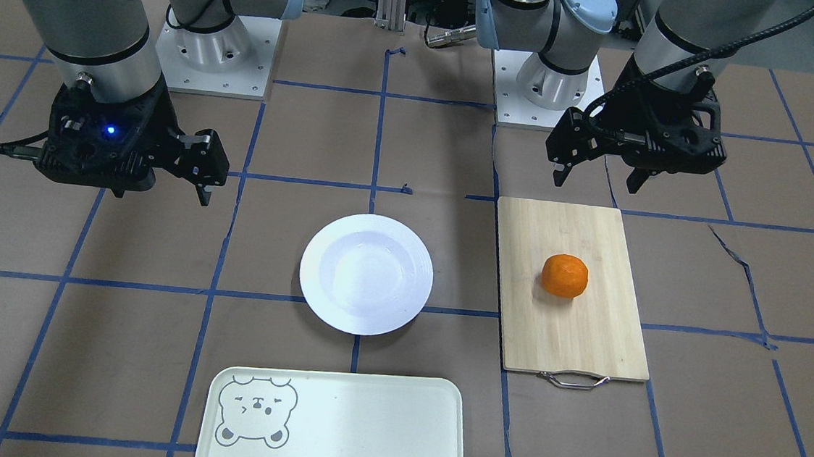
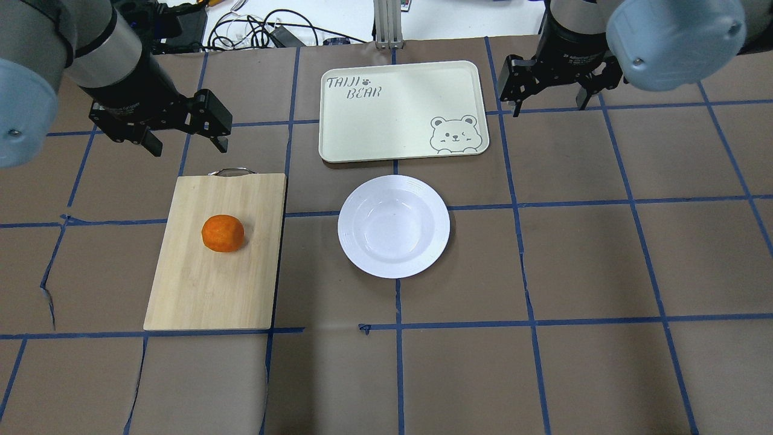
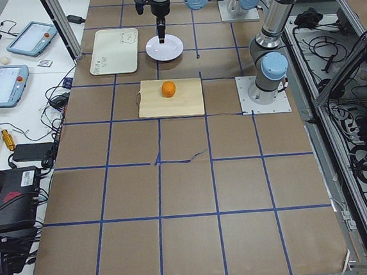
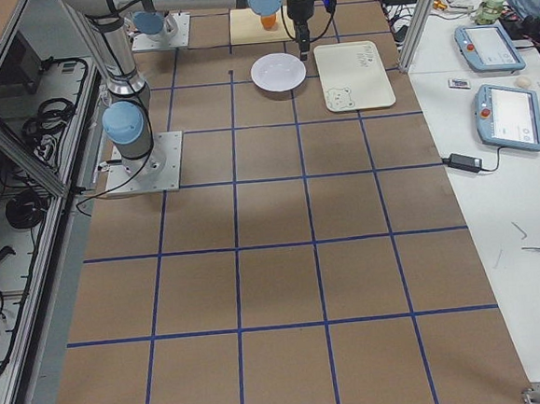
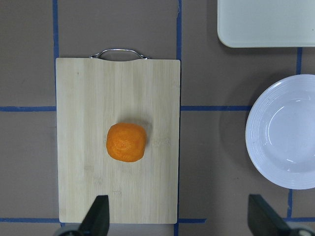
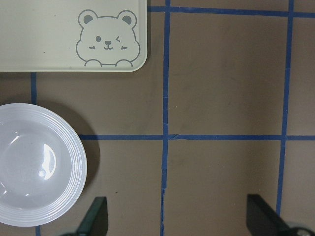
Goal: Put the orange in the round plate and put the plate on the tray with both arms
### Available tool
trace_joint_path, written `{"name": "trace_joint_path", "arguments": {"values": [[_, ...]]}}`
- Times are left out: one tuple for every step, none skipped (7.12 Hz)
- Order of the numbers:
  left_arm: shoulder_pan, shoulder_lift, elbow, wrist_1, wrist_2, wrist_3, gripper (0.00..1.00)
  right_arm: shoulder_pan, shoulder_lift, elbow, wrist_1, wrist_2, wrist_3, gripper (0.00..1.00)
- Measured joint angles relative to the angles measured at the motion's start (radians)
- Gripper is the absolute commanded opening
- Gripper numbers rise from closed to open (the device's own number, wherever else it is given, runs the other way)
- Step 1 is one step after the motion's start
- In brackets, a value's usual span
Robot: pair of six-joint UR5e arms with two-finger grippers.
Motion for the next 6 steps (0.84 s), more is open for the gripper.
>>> {"name": "trace_joint_path", "arguments": {"values": [[0.0, 0.0, 0.0, 0.0, 0.002, 0.0, 1.0, 0.0, 0.0, 0.0, 0.0, 0.0, 0.0, 1.0], [0.001, 0.0, 0.0, 0.0, 0.002, 0.0, 1.0, -0.001, 0.0, 0.0, 0.0, 0.001, 0.0, 1.0], [0.001, 0.0, 0.0, 0.001, 0.002, 0.0, 1.0, -0.001, 0.0, 0.0, 0.0, 0.002, 0.0, 1.0], [0.001, 0.0, 0.001, 0.001, 0.003, 0.0, 1.0, -0.001, 0.0, 0.0, 0.0, 0.005, 0.0, 1.0], [0.001, 0.0, 0.001, 0.001, 0.003, 0.0, 1.0, -0.001, 0.0, -0.001, 0.0, 0.007, 0.0, 1.0], [0.001, -0.001, 0.001, 0.001, 0.002, 0.0, 1.0, -0.001, 0.0, -0.001, 0.0, 0.008, 0.0, 1.0]]}}
